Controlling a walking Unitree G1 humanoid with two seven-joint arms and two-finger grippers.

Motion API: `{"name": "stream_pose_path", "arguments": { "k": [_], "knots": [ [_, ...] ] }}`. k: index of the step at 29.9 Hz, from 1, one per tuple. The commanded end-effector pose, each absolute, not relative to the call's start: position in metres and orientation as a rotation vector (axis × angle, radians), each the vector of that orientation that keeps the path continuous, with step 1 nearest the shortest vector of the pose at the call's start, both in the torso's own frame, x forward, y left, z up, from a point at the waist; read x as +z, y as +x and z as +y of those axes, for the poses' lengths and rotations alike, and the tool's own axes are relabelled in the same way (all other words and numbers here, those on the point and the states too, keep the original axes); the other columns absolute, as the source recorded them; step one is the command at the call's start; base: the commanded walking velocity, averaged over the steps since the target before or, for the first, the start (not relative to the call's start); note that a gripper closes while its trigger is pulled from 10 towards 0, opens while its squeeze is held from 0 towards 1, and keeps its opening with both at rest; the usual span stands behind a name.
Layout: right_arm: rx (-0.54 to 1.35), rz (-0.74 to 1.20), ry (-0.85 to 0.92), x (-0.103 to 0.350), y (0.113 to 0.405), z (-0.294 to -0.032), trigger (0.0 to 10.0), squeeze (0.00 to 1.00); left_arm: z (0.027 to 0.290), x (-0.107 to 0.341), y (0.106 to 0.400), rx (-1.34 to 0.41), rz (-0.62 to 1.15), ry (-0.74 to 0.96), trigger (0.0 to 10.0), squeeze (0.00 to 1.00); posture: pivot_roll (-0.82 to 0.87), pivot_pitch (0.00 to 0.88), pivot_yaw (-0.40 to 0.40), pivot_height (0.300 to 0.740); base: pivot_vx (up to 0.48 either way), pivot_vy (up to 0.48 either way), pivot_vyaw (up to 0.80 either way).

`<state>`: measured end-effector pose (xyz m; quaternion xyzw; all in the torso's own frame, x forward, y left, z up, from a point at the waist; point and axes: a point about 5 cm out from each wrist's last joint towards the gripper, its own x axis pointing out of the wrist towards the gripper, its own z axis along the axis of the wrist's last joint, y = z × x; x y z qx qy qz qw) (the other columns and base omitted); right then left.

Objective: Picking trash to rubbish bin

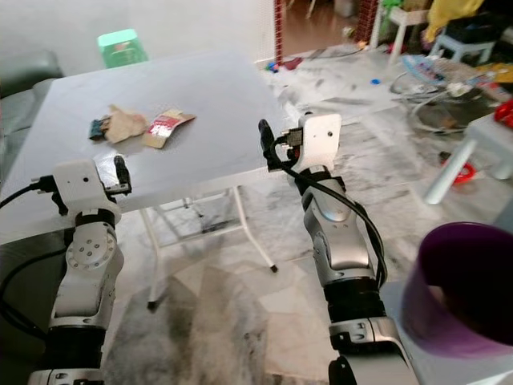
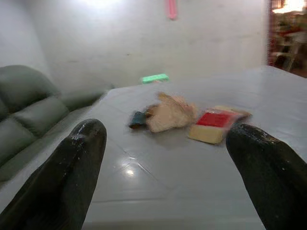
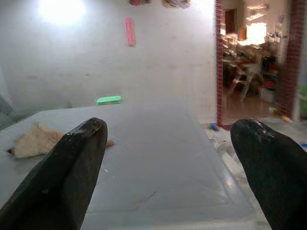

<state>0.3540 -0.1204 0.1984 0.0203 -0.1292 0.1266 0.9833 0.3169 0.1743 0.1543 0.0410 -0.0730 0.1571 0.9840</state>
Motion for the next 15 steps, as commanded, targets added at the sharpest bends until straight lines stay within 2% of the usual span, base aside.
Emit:
{"name": "stream_pose_path", "arguments": {
  "k": [1, 8, 11, 15],
  "knots": [
    [0.267, -0.271, 0.042, 0.201, 0.3549, -0.117, 10.0, 0.0, 0.1783, 0.1552, 0.3159, 0.331, -0.148, 0.102, 10.0, 0.0, -0.01, 0.036, 0.072, 0.74, 0.0, 0.48, 0.0],
    [0.278, -0.269, 0.048, 0.1997, 0.3552, -0.1135, 10.0, 0.0, 0.1792, 0.1545, 0.3151, 0.333, -0.146, 0.111, 10.0, 0.0, -0.01, 0.035, 0.072, 0.74, 0.0, 0.422, 0.57],
    [0.286, -0.276, 0.058, 0.2005, 0.3548, -0.1112, 10.0, 0.0, 0.1781, 0.1536, 0.3146, 0.321, -0.147, 0.129, 10.0, 0.0, -0.01, 0.034, 0.072, 0.74, 0.0, 0.0, 0.7],
    [0.283, -0.276, 0.063, 0.2004, 0.3552, -0.1117, 10.0, 0.0, 0.1756, 0.1531, 0.3146, 0.316, -0.143, 0.128, 10.0, 0.0, -0.01, 0.034, 0.072, 0.74, 0.0, 0.0, 0.0]
  ]
}}
